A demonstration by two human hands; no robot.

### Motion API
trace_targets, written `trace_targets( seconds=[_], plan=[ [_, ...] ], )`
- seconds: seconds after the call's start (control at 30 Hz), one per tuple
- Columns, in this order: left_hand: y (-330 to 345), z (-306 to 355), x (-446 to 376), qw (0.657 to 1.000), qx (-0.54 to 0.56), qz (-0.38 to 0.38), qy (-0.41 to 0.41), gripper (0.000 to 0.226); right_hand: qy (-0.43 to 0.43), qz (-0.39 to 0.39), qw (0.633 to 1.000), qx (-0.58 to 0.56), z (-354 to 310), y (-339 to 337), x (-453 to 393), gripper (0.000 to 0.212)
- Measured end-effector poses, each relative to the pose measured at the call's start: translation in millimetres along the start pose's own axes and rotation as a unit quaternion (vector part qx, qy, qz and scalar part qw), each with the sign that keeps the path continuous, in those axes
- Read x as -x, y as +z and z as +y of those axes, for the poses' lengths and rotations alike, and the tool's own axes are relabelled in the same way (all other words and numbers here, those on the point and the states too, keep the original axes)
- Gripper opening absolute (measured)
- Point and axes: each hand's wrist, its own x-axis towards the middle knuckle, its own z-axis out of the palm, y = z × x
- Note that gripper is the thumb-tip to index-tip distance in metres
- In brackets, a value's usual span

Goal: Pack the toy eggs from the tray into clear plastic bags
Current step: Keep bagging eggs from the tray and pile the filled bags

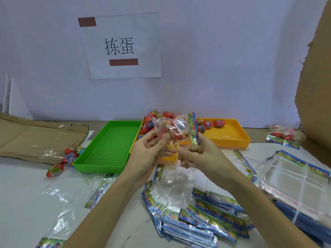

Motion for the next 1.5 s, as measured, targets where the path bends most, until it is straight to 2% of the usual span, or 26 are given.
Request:
trace_targets(
  seconds=[0.07,0.13,0.17,0.2,0.27,0.3,0.37,0.47,0.57,0.67,0.7,0.77,0.83,0.93,1.03,1.1,1.2,1.27,1.33,1.4,1.47,1.5],
  plan=[
    [-0.3,1.9,-1.0,1.000,0.017,0.017,0.004,0.031,-0.016,-0.016,1.000,0.015,1.7,-4.6,1.0,0.064],
    [-1.9,5.7,-2.9,0.998,0.049,0.040,0.013,0.032,-0.017,-0.020,0.998,0.063,1.5,-9.8,1.1,0.058],
    [-4.0,8.3,-4.0,0.996,0.066,0.050,0.020,0.031,-0.016,-0.001,0.992,0.123,2.5,-12.4,-0.2,0.051],
    [-6.0,10.5,-5.1,0.995,0.077,0.059,0.025,0.030,-0.019,0.033,0.978,0.205,5.1,-15.4,-2.5,0.041],
    [-9.9,13.1,-5.8,0.994,0.078,0.072,0.033,0.028,-0.025,0.085,0.923,0.374,11.8,-20.3,-6.7,0.017],
    [-11.0,13.4,-5.5,0.994,0.073,0.077,0.034,0.027,-0.022,0.080,0.901,0.426,14.2,-20.8,-7.4,0.008],
    [-10.1,12.2,-5.2,0.995,0.059,0.081,0.025,0.029,-0.026,0.068,0.885,0.459,16.7,-20.7,-8.8,0.008],
    [-8.1,8.9,-5.0,0.997,0.025,0.072,0.006,0.036,-0.061,0.099,0.880,0.460,14.1,-23.6,-8.3,0.014],
    [-5.9,6.0,-3.9,0.998,0.023,0.064,-0.006,0.036,-0.062,0.086,0.911,0.399,10.7,-22.6,-5.2,0.025],
    [1.6,2.6,-2.8,0.996,0.072,0.047,-0.031,0.041,-0.107,0.083,0.914,0.382,10.0,-15.0,-4.6,0.034],
    [4.3,1.0,-2.2,0.995,0.078,0.046,-0.037,0.046,-0.121,0.084,0.927,0.345,9.4,-10.3,-3.7,0.035],
    [9.0,-2.9,-0.1,0.996,0.064,0.049,-0.045,0.056,-0.110,0.081,0.972,0.193,6.8,0.7,-1.8,0.027],
    [13.3,-7.8,2.7,0.997,0.043,0.042,-0.054,0.054,-0.082,0.065,0.991,0.080,3.6,10.7,1.3,0.022],
    [16.2,-12.7,6.2,0.997,0.024,0.018,-0.070,0.050,-0.079,0.095,0.990,0.075,6.2,16.8,3.5,0.024],
    [12.8,-10.1,5.5,0.997,0.009,0.001,-0.077,0.068,-0.082,0.124,0.988,0.038,5.3,15.3,3.6,0.017],
    [8.6,-5.4,2.2,0.997,-0.009,0.037,-0.065,0.074,-0.089,0.092,0.990,0.052,0.0,6.2,3.1,0.014],
    [-6.7,7.7,-4.3,0.986,-0.009,0.162,-0.025,0.083,-0.080,-0.013,0.990,0.115,-11.6,-12.7,3.7,0.016],
    [-18.8,14.4,-6.7,0.975,-0.125,0.179,0.031,0.075,-0.069,-0.071,0.984,0.149,-16.3,-22.9,6.1,0.016],
    [-27.1,20.0,-7.2,0.963,-0.226,0.131,0.064,0.067,-0.058,-0.112,0.978,0.165,-18.4,-28.3,8.3,0.014],
    [-30.7,22.2,-7.0,0.968,-0.244,0.049,0.037,0.065,-0.062,-0.135,0.969,0.199,-20.1,-30.1,9.0,0.012],
    [-32.5,21.1,-5.5,0.959,-0.281,-0.033,0.009,0.051,-0.069,-0.146,0.958,0.239,-20.5,-30.6,8.5,0.010],
    [-32.1,19.7,-4.7,0.958,-0.282,-0.050,0.007,0.043,-0.070,-0.147,0.954,0.252,-20.5,-30.7,8.5,0.010]
  ],
)
